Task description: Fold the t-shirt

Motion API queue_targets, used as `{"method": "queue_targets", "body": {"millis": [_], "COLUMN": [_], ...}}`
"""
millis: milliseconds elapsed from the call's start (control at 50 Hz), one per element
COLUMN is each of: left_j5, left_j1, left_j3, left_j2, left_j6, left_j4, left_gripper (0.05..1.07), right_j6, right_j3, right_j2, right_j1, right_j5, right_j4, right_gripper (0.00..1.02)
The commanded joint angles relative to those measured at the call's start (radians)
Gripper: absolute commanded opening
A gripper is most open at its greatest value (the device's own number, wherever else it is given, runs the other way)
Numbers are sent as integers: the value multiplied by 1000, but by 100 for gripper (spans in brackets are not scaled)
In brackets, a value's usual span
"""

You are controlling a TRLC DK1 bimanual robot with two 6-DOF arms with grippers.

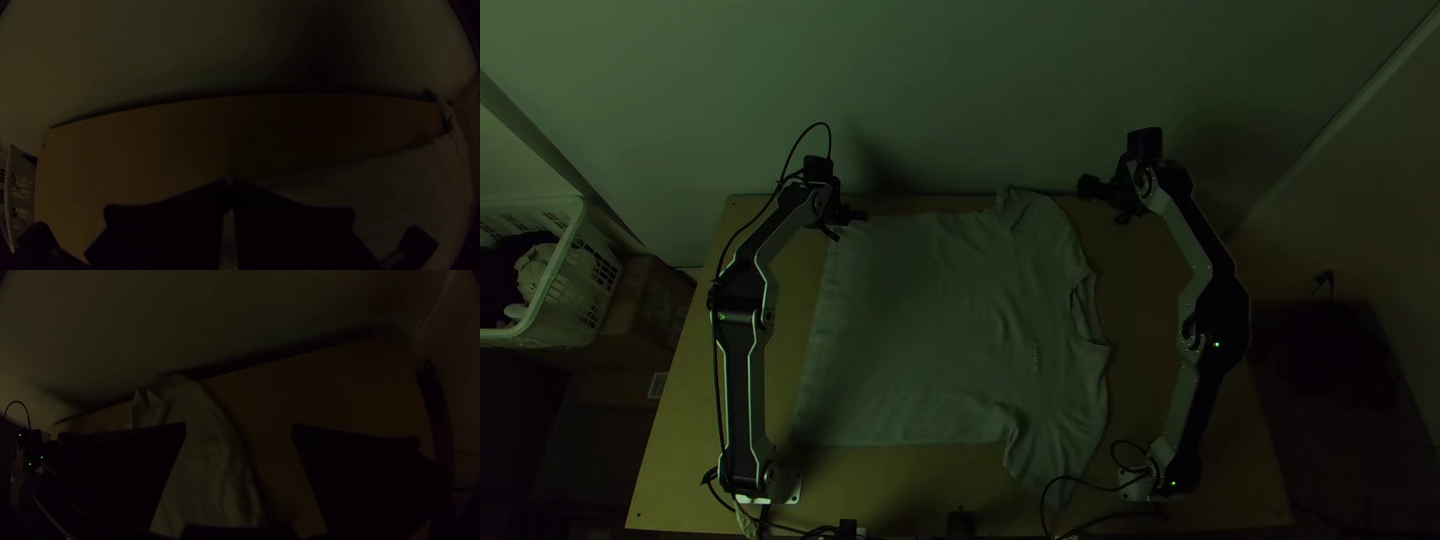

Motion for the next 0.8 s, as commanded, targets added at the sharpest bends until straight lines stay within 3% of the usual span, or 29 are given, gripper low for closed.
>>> {"method": "queue_targets", "body": {"millis": [0,180,300,780], "left_j5": [-8,-8,-8,9], "left_j1": [7,8,10,22], "left_j3": [-33,-38,-44,-98], "left_j2": [10,-8,-20,-74], "left_j6": [15,10,9,10], "left_j4": [-42,-45,-46,-43], "left_gripper": [8,8,8,8], "right_j6": [15,16,18,16], "right_j3": [64,95,141,260], "right_j2": [67,129,181,353], "right_j1": [20,46,57,83], "right_j5": [-7,-7,-6,17], "right_j4": [-38,-41,-40,12], "right_gripper": [91,81,60,59]}}
